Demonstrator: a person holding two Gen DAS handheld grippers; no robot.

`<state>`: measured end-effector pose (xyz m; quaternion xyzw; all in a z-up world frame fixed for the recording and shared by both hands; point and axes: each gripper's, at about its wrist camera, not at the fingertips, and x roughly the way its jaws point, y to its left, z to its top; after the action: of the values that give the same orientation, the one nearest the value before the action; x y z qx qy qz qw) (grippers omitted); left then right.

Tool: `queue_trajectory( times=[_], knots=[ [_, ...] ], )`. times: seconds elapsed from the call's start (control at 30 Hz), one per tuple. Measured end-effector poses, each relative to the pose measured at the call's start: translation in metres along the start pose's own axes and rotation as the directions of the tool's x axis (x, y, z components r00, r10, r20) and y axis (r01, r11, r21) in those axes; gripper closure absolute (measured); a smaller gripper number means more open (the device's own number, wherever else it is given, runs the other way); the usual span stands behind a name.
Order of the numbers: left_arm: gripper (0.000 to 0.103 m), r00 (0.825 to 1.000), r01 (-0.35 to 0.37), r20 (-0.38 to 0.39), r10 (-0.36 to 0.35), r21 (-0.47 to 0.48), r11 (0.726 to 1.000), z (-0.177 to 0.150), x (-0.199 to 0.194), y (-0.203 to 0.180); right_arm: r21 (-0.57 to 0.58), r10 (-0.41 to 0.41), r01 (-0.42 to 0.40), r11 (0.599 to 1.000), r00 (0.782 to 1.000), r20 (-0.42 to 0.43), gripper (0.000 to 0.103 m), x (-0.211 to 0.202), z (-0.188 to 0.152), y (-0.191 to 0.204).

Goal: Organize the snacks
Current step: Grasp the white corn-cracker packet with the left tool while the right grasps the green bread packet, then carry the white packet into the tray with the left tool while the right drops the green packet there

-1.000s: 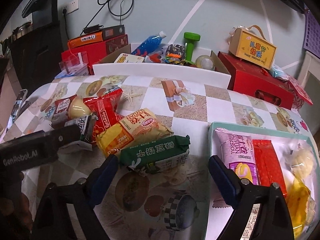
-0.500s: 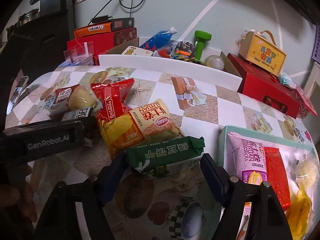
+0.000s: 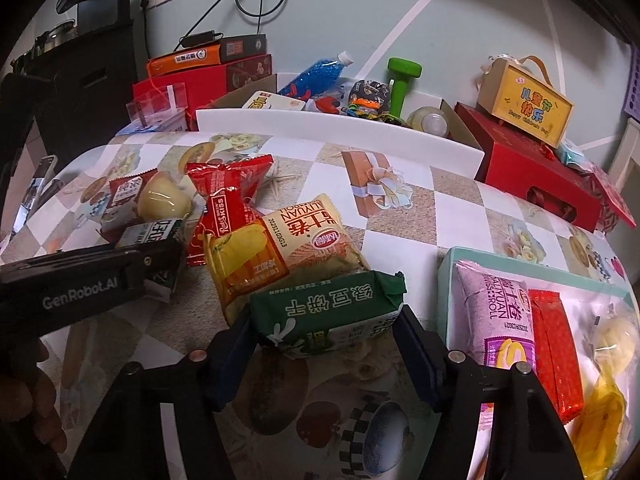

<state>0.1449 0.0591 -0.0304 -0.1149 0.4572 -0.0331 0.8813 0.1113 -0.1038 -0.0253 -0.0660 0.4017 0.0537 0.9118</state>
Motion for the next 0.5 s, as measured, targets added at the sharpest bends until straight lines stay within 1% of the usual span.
queue_trajectory(
  times=[0.23,0.5],
  knots=[
    [0.051,1.000,0.016,0.019,-0.016,0.000,1.000,0.002,-0.011,-0.001,0.019,0.003,-0.004,1.000,1.000,0.021,0.033,-0.012,0.004,-0.004],
    [0.051,0.998,0.040,0.048,-0.041,0.009,0.999,0.005,-0.026,-0.006,0.015,0.002,-0.003,1.000,0.998,0.063,0.033,-0.034,0.010,-0.004]
  ],
)
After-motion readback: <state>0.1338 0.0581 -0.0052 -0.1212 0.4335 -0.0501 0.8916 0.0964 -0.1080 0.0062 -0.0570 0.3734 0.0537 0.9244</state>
